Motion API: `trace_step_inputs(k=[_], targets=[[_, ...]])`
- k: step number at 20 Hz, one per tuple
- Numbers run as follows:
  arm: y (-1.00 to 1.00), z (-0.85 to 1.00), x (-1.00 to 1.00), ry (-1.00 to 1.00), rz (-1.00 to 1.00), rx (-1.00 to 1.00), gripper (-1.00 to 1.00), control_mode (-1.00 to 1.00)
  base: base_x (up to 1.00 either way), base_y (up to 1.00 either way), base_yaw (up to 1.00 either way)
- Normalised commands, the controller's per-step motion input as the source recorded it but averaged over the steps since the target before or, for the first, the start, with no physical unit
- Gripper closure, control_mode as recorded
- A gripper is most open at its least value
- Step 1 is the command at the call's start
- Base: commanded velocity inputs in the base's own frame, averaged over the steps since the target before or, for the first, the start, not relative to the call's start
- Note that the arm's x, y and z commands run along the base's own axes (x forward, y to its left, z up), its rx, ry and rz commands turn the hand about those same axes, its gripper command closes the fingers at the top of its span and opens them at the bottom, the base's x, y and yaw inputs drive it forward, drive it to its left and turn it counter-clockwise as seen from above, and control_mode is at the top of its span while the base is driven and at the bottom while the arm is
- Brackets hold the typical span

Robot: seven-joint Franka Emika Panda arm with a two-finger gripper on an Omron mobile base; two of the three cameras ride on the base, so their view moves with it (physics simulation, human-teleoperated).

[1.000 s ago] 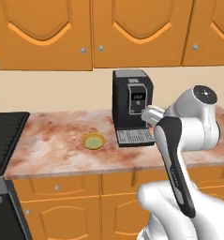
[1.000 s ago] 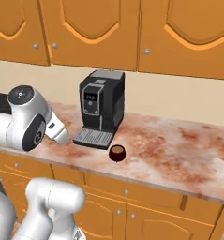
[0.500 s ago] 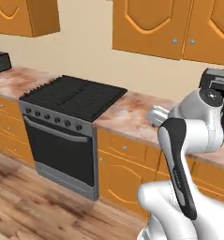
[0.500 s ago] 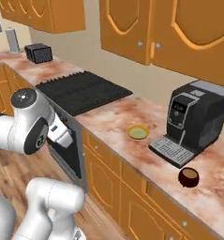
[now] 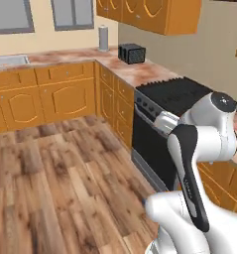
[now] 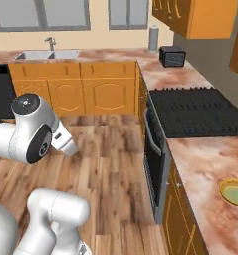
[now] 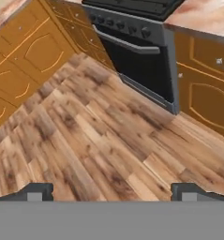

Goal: Take a sugar cube from the saucer and place it inside the coffee. Then, grab milk from the fridge and place it next to the coffee on the counter to sweeten the coffee.

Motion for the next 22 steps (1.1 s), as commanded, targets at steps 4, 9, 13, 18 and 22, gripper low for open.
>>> trace_step_inputs(k=[4, 9, 13, 18, 22], targets=[[0.0, 0.0, 0.0, 0.0, 0.0, 0.0, -1.0, 1.0, 0.0, 0.12, 0.76], [0.0, 0.0, 0.0, 0.0, 0.0, 0.0, -1.0, 1.0, 0.06, 0.16, 0.63], [0.0, 0.0, 0.0, 0.0, 0.0, 0.0, -1.0, 1.0, 0.12, 0.06, 0.61], [0.0, 0.0, 0.0, 0.0, 0.0, 0.0, -1.0, 1.0, 0.13, 0.02, 0.63], [0.0, 0.0, 0.0, 0.0, 0.0, 0.0, -1.0, 1.0, 0.05, 0.0, 0.68]])
